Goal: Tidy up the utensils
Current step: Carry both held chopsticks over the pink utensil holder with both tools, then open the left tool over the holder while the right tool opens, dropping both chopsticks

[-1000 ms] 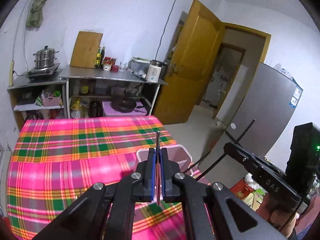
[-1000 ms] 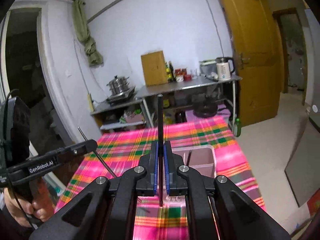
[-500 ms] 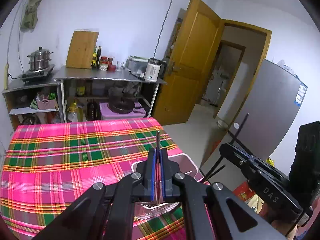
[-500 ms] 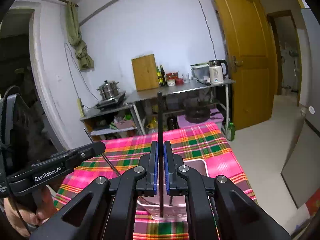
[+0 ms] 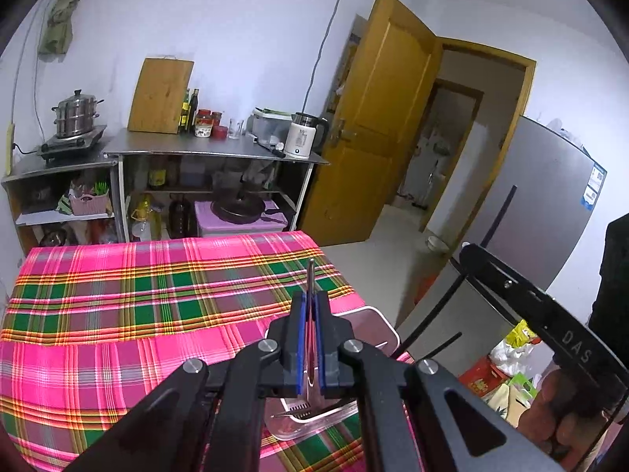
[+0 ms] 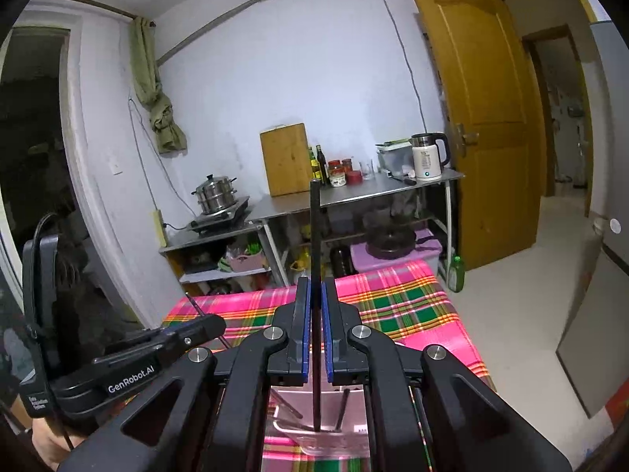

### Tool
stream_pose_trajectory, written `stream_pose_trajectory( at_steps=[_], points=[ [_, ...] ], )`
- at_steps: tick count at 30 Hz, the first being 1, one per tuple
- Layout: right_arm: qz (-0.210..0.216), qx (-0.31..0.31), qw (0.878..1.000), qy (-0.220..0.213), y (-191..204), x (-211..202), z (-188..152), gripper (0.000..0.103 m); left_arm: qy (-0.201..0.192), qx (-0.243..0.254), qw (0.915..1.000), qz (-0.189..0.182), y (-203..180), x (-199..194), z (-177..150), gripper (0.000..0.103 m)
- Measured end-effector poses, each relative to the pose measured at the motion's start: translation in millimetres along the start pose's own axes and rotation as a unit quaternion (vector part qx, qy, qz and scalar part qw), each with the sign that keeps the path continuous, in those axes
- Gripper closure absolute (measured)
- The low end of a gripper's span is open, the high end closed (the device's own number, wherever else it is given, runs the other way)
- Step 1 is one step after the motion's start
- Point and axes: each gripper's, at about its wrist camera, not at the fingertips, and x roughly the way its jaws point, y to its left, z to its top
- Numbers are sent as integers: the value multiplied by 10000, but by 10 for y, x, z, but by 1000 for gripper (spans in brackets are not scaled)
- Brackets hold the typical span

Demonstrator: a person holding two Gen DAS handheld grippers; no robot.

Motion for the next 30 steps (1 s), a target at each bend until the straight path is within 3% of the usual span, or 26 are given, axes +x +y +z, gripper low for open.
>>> stream_pose_trajectory(
  at_steps=[16,22,30],
  points=[
    [-245,87,9962,826,-181,459,-718,97,533,-189,9984,63,169,383,-433,99],
    [-145,181,9943,1040,-233,492,-755,97,617,-239,9978,31,193,391,-471,99],
    [-107,59,9969,783,-164,290,-628,87,389,-223,9990,4,206,141,-391,96]
  ],
)
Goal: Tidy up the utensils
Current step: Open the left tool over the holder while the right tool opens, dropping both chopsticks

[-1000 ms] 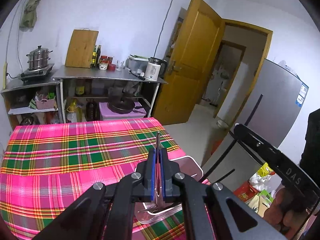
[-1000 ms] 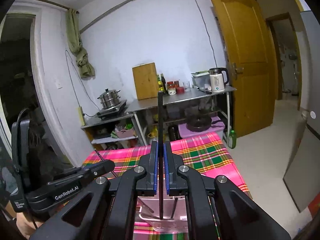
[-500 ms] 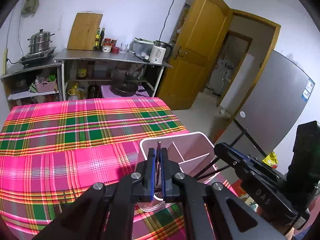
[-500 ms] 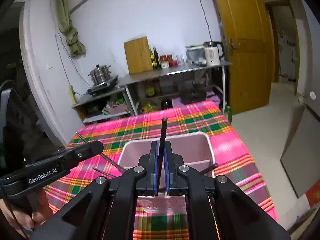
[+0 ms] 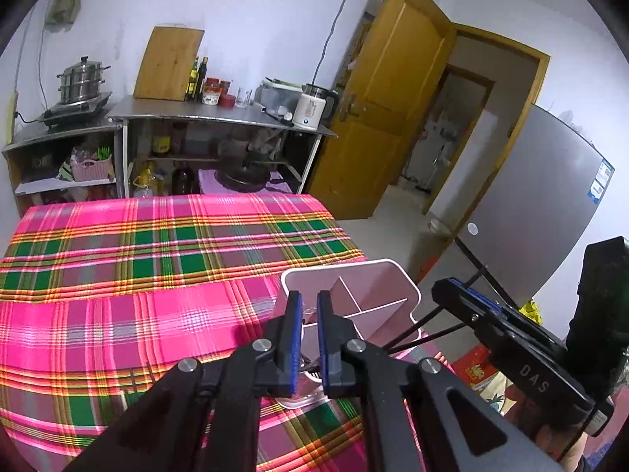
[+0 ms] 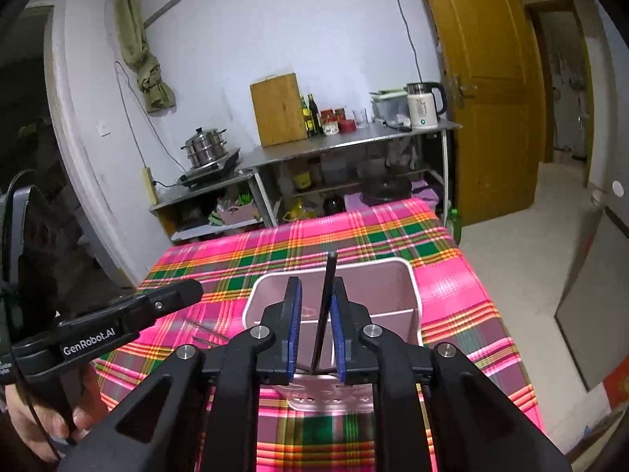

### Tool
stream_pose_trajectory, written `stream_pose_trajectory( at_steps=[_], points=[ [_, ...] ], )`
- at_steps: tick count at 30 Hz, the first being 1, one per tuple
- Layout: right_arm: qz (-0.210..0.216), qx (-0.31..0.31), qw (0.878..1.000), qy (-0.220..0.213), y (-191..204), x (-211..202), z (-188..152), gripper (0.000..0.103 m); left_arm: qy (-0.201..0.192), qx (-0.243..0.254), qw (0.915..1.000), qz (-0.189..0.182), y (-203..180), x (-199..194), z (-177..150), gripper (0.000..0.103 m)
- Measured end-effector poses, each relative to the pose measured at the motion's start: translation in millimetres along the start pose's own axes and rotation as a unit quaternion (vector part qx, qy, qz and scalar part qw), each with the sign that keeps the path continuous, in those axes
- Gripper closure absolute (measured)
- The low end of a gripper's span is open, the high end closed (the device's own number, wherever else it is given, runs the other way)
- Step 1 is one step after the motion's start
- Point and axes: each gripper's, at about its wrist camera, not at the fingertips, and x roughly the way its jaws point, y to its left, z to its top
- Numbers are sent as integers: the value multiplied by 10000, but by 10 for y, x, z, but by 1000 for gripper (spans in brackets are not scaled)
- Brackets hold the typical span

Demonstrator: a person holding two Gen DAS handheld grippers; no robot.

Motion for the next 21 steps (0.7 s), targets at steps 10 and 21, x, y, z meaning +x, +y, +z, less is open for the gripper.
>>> stream_pose_trajectory(
  at_steps=[10,21],
  points=[
    [-32,-28,9998,-195,57,-298,-14,83,-194,99,9997,74,-24,-380,-47,95],
    [190,-101,9994,-278,226,-626,-200,80,-392,94,9990,195,14,-859,-350,95]
  ],
)
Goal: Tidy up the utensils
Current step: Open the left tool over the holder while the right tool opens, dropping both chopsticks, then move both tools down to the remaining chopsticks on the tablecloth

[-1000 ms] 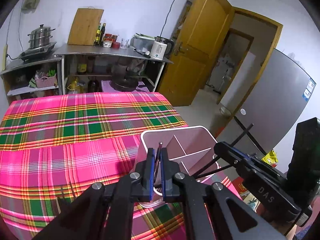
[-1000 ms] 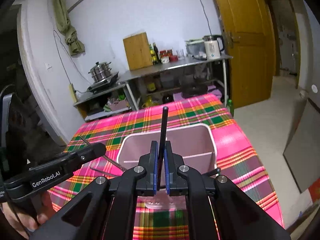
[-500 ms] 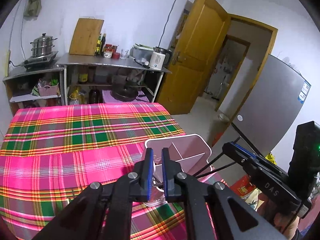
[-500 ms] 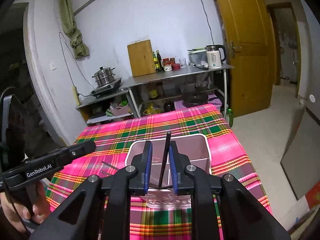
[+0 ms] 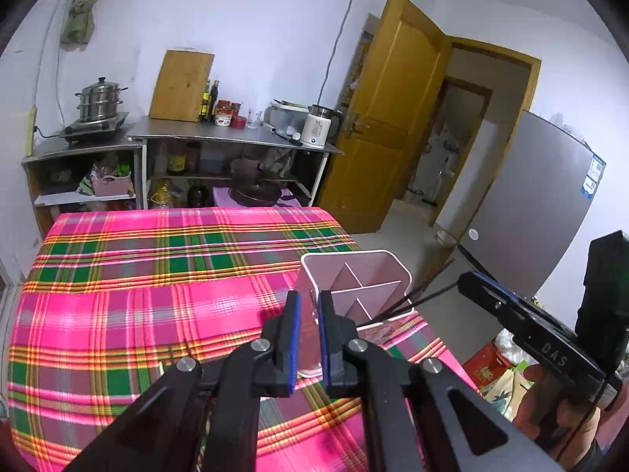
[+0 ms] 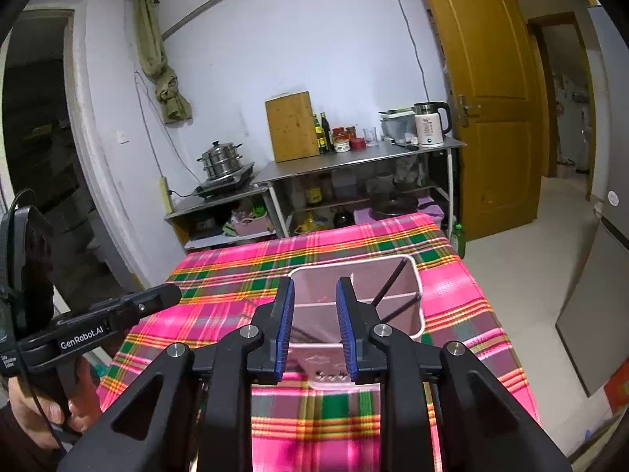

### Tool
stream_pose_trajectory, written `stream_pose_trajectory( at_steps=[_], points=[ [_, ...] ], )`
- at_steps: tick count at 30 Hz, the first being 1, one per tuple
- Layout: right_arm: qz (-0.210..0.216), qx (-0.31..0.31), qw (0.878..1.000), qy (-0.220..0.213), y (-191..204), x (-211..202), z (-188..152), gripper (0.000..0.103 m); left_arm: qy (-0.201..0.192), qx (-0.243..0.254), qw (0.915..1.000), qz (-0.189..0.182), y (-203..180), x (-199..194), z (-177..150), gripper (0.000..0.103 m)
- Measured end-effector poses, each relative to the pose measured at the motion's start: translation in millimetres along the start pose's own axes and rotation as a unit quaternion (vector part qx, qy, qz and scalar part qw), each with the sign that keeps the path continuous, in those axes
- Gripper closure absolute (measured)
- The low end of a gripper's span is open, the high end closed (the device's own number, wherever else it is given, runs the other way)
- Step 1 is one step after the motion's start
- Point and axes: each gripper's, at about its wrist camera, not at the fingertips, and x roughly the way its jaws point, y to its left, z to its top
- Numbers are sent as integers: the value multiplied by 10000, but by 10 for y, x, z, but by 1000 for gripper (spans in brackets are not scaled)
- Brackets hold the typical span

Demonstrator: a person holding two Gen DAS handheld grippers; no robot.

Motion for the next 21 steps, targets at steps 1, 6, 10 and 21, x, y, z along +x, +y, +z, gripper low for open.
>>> stream_pose_trajectory(
  at_steps=[1,6,10,21],
  points=[
    [31,-1,10000,8,13,-18,-21,80,-17,-8,10000,12,9,-36,-15,95],
    [157,-24,9999,29,135,-98,-152,80,-106,-52,9999,102,54,-258,-169,95],
    [258,-41,9996,103,211,-132,-275,80,-108,-72,9997,220,126,-384,-323,95],
    [492,-252,9974,457,430,-77,-627,80,17,-113,9985,541,366,-584,-767,95]
  ],
)
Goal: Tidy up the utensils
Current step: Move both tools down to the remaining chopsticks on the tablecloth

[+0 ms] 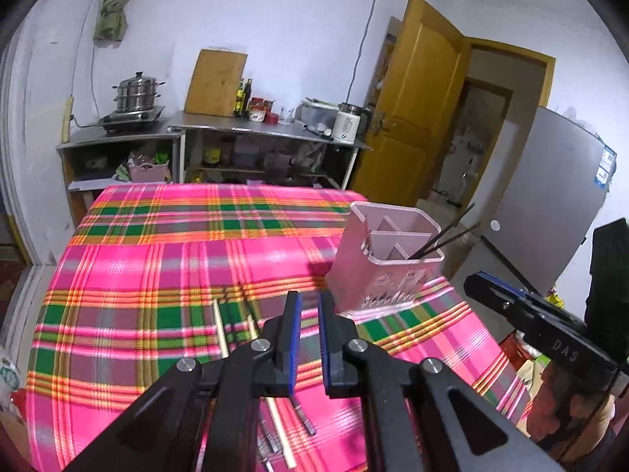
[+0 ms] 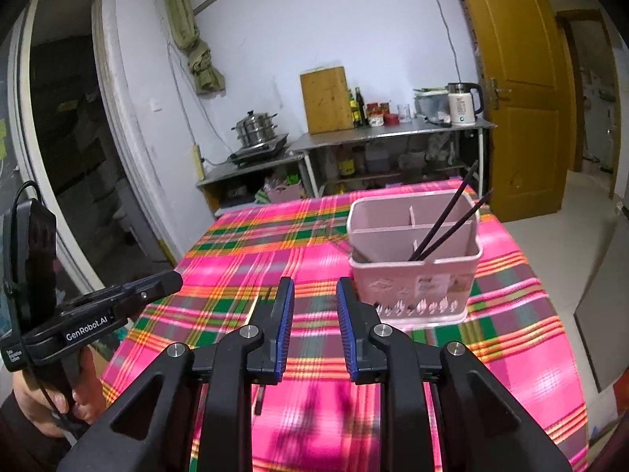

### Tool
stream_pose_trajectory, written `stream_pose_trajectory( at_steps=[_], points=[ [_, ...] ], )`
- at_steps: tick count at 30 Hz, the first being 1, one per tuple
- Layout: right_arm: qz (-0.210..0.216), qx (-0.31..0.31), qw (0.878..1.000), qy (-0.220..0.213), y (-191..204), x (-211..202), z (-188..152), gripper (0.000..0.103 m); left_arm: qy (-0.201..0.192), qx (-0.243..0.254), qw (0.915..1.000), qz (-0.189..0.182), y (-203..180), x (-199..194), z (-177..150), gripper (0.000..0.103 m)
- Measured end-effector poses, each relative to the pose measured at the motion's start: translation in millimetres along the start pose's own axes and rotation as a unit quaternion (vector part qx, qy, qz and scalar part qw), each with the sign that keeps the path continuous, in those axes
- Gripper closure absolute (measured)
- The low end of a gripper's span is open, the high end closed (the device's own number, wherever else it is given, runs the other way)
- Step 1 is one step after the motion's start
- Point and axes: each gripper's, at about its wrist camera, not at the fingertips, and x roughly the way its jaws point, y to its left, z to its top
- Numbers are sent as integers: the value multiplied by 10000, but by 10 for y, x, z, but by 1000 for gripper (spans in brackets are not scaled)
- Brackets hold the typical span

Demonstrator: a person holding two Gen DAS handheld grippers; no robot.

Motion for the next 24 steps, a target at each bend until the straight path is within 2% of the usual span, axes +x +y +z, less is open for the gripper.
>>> stream_pose_trajectory(
  at_steps=[7,12,24],
  points=[
    [111,25,9996,260,66,161,-192,80,238,-277,9992,165,280,105,-243,95],
    [217,-63,9987,462,144,328,-296,80,449,-429,9975,346,483,261,-402,90],
    [304,-214,9928,1136,285,919,-601,80,1024,-657,9908,591,841,890,-626,87]
  ],
)
